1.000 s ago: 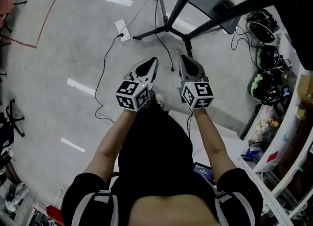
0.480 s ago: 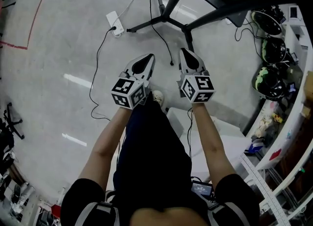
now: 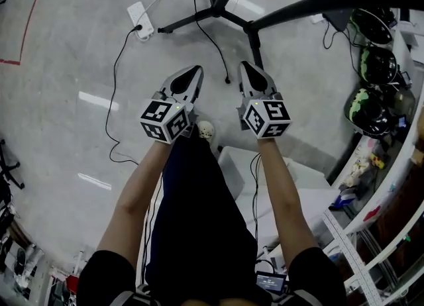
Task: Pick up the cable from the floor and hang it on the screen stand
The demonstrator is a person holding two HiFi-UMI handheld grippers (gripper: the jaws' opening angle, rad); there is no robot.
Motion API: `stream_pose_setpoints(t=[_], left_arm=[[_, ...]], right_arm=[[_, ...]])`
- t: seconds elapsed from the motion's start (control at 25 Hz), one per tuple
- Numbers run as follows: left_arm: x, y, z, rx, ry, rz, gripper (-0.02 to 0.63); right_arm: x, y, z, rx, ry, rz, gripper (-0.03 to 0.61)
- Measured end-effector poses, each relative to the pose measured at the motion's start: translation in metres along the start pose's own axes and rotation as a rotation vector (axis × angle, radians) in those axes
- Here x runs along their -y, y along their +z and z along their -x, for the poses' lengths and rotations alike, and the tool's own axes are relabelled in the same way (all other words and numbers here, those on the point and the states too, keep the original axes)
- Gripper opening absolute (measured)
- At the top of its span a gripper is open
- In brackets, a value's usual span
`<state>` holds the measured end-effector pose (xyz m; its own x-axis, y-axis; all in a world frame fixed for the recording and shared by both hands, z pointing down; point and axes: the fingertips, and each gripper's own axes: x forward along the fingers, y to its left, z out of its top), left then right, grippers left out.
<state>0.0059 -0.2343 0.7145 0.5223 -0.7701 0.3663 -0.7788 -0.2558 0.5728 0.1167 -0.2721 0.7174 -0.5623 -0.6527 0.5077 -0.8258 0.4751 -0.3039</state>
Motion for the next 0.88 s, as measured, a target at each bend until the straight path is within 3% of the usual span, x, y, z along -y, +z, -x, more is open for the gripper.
stream_pose_setpoints(t=[0.4,0.88], left_arm=[[-0.049,-0.065,-0.038,0.009,0.012,0.017,0.006],[-0.109,-0.156,-0.071,-0.055,-0.004,-0.019,0.006]], right_arm=[[0.057,-0.086,-0.045,-0.044,-0.025,-0.084,0.026],[0.086,-0.178,-0.105,-0.09,-0.018,-0.067,0.026]])
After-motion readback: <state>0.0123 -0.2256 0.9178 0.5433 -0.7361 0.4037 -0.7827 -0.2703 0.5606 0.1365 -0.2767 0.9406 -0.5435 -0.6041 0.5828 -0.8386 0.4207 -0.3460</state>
